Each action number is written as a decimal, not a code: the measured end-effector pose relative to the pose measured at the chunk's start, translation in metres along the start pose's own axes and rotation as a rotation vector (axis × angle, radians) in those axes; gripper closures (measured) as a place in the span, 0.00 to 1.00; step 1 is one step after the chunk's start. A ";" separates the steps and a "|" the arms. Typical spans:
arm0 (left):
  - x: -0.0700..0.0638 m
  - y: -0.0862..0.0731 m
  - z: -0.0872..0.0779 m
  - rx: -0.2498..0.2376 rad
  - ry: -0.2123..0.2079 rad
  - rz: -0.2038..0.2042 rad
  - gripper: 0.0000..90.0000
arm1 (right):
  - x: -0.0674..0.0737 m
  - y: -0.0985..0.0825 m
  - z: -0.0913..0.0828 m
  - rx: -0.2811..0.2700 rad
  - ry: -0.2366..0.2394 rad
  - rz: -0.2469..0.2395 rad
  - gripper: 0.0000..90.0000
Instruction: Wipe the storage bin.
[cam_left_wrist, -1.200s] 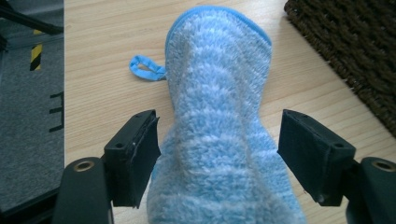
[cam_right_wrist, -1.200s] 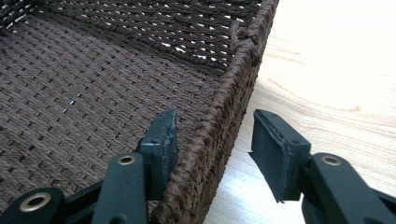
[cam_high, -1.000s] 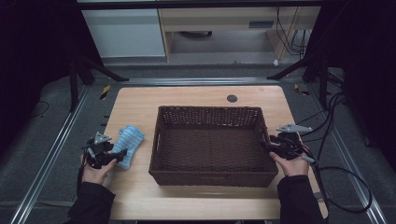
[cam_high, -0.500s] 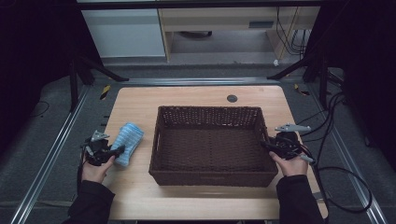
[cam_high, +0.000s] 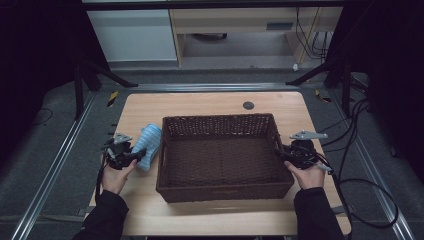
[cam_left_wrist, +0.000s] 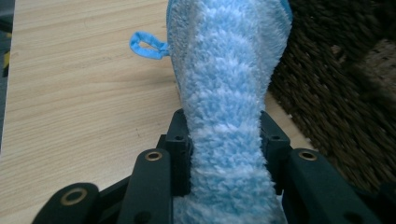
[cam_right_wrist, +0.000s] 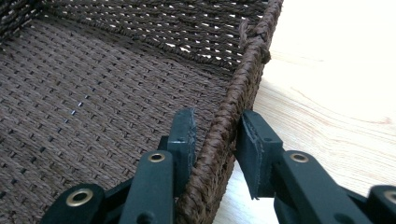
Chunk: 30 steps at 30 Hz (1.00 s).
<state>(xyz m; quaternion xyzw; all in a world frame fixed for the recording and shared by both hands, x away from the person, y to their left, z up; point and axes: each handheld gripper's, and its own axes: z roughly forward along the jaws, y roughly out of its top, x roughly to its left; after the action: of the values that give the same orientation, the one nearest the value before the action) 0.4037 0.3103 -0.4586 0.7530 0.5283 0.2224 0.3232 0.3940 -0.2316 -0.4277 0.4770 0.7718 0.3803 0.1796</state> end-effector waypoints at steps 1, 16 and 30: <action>-0.001 0.000 0.007 0.012 0.013 0.000 0.71 | 0.002 0.001 0.001 0.000 0.000 -0.003 0.75; -0.012 0.003 0.007 -0.008 -0.101 0.056 0.72 | 0.003 0.001 0.001 -0.003 -0.003 -0.012 0.75; -0.013 0.029 -0.025 -0.178 -0.143 0.073 0.73 | 0.003 0.000 0.001 -0.008 -0.002 -0.019 0.75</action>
<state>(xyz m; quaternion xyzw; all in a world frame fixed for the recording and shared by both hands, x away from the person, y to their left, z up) 0.4010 0.2974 -0.4205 0.7541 0.4541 0.2257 0.4174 0.3937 -0.2282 -0.4279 0.4694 0.7746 0.3812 0.1857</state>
